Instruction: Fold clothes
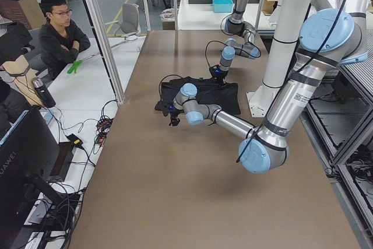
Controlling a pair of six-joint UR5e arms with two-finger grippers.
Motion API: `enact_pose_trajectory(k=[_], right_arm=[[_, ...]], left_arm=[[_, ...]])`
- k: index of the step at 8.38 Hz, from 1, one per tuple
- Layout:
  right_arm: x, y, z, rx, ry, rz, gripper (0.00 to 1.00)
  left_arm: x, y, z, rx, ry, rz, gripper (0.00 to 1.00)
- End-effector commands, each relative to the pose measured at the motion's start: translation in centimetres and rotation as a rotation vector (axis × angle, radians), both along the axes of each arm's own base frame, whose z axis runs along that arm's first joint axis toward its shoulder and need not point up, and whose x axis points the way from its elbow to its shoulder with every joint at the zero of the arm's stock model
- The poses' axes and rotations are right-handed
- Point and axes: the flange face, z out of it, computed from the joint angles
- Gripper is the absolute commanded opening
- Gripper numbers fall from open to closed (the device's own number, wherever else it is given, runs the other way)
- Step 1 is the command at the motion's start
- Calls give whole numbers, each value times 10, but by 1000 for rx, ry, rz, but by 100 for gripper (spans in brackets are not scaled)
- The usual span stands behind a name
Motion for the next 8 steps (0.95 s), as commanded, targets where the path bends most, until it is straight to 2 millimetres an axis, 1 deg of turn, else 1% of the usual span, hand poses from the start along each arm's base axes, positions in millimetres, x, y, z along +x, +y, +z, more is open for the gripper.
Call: enact_pose_trajectory(k=[1, 2, 3, 4, 7, 8], right_arm=[[-4, 7, 0, -1, 8, -11, 51], [-11, 19, -3, -4, 1, -25, 50], [-12, 20, -5, -2, 1, -25, 46], [-12, 20, 1, 1, 14, -24, 44], [-11, 19, 5, 3, 21, -20, 43], [-11, 19, 4, 5, 20, -19, 39]], left_arm=[[1, 1, -1, -3, 3, -4, 94], [1, 1, -1, -3, 3, -4, 94], [1, 1, -1, -4, 4, -5, 94], [1, 0, 0, -5, 3, -5, 94], [1, 1, 0, -6, 4, -5, 94], [8, 6, 0, -6, 3, 5, 94]])
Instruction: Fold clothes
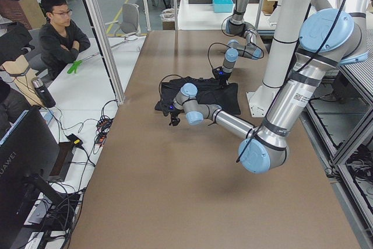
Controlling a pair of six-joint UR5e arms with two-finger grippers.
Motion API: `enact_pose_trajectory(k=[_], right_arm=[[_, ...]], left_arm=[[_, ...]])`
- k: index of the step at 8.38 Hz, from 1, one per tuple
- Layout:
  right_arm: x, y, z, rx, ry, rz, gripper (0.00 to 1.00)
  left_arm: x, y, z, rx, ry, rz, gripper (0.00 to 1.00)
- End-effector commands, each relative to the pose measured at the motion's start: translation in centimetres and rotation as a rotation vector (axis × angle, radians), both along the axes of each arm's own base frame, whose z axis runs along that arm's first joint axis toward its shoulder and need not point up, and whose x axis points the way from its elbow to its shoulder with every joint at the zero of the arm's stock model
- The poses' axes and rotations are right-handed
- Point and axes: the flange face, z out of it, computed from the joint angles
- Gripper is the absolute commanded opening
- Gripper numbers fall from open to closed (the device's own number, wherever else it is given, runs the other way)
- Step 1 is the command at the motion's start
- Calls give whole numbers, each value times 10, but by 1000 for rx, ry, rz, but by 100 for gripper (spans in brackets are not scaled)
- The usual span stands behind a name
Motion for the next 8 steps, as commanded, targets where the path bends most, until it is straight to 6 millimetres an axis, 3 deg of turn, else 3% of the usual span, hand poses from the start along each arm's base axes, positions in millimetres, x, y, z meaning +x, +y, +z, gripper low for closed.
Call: enact_pose_trajectory(k=[1, 3, 5, 8], right_arm=[[1, 0, 1, 1, 2, 1, 31], [0, 1, 2, 1, 3, 0, 26], [0, 1, 0, 1, 0, -1, 0], [8, -2, 1, -8, 7, -11, 0]], left_arm=[[7, 4, 0, 0, -1, 9, 94], [8, 5, 1, -1, -2, 10, 94], [8, 5, 0, 0, -1, 10, 94], [8, 5, -4, 3, 4, 10, 94]])
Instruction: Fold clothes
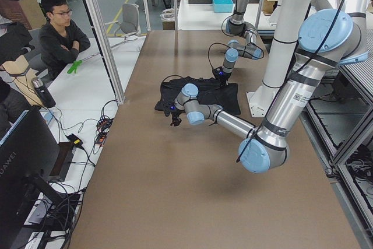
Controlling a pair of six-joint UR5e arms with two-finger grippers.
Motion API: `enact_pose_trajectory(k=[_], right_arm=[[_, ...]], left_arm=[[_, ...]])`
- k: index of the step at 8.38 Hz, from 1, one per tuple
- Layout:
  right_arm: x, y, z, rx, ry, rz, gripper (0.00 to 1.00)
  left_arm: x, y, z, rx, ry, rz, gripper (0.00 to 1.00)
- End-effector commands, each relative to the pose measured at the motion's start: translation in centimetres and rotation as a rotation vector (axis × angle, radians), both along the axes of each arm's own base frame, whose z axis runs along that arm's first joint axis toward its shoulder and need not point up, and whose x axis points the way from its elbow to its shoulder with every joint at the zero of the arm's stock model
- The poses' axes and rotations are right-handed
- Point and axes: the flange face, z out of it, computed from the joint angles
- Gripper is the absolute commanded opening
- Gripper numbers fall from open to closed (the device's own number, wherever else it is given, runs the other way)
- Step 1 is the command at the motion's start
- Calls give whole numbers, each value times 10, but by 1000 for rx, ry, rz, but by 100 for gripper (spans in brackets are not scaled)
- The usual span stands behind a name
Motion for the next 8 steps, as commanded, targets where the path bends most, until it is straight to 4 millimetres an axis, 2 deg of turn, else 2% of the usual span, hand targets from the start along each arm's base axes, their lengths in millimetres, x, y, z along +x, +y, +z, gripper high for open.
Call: enact_pose_trajectory(k=[1, 2, 3, 4, 5, 6, 7, 8], right_arm=[[22, 0, -3, -15, 2, -13, 0], [39, 1, -5, -19, 33, -22, 0], [58, 6, 20, -31, 70, -18, 0], [70, 25, 35, -46, 84, -4, 0], [65, 43, 42, -124, 78, 89, 0], [56, 53, 44, -145, 77, 93, 3], [55, 54, 46, -148, 81, 102, 19], [56, 54, 47, -149, 83, 105, 45]], left_arm=[[1, 1, -5, -2, 11, -4, 94], [0, 0, -7, -2, 14, -7, 94], [0, 0, -8, 1, 14, -8, 94], [-1, 0, -8, 2, 12, -16, 94], [-3, 1, -8, 7, 12, -22, 94], [-4, 1, -6, 5, 12, -23, 94], [-3, 1, -6, 7, 10, -25, 94], [-1, 3, -5, 5, 8, -22, 94]])
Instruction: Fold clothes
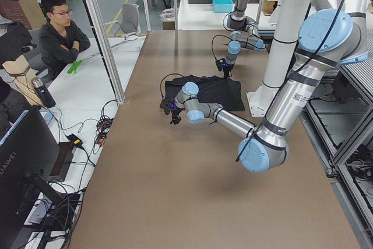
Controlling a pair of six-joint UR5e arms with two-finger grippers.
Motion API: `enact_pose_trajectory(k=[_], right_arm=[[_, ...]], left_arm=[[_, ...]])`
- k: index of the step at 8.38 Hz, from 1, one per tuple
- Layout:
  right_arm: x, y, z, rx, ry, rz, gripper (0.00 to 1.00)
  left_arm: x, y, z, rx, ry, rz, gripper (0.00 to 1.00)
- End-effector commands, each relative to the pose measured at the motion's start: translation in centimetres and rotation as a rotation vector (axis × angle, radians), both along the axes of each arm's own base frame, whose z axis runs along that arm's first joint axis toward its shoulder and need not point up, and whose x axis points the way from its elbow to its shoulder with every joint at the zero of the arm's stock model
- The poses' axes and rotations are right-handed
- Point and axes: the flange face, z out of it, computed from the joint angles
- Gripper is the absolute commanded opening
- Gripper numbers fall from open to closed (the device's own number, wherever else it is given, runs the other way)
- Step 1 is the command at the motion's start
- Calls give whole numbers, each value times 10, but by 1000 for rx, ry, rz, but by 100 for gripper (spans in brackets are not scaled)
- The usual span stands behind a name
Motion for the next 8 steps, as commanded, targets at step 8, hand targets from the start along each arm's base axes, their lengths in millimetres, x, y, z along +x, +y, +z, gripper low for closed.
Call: enact_pose_trajectory(k=[8], right_arm=[[-11, -147, -15, 128, -87, 72, 94]], left_arm=[[2, 3, 8, -11, -6, 11, 94]])
